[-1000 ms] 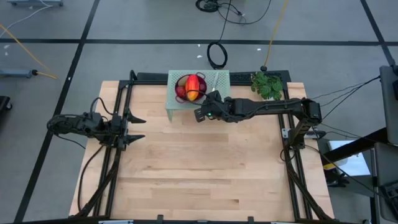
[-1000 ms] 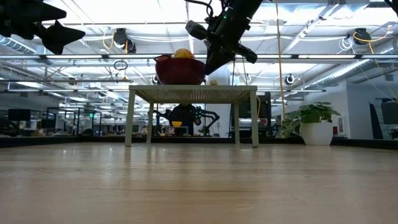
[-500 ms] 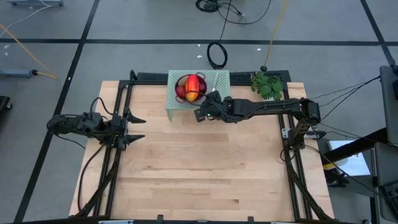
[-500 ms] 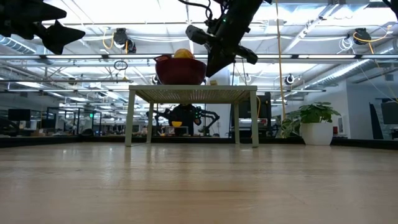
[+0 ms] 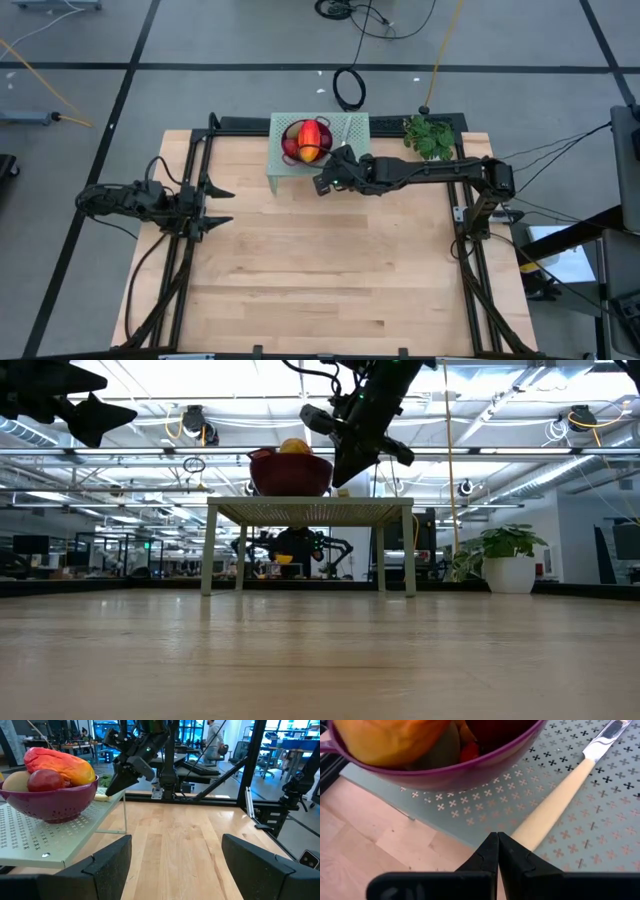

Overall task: Pick & Place Fruit
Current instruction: Return to Home Position

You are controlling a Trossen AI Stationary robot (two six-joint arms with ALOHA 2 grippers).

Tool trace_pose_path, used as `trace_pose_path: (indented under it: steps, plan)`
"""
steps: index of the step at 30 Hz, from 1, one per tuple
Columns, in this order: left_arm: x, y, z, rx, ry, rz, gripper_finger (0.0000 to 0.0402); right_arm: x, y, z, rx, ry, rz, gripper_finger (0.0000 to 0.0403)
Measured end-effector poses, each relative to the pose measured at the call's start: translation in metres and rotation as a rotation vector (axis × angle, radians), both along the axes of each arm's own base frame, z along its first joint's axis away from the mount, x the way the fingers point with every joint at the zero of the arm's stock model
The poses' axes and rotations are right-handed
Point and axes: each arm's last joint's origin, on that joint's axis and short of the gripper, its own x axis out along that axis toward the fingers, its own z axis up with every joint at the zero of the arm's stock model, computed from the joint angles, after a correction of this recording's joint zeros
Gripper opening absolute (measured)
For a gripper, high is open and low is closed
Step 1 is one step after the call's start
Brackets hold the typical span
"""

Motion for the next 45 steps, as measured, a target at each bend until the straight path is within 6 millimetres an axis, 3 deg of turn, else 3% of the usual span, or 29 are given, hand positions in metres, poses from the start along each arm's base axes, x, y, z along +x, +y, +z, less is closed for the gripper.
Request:
trace_pose_path:
  steps: [45]
  plan:
    - [0.0, 0.0, 0.0, -0.001, 0.0, 0.002, 0.031, -0.0049, 0.0015, 0.004, 0.007, 0.01, -0.004, 0.0]
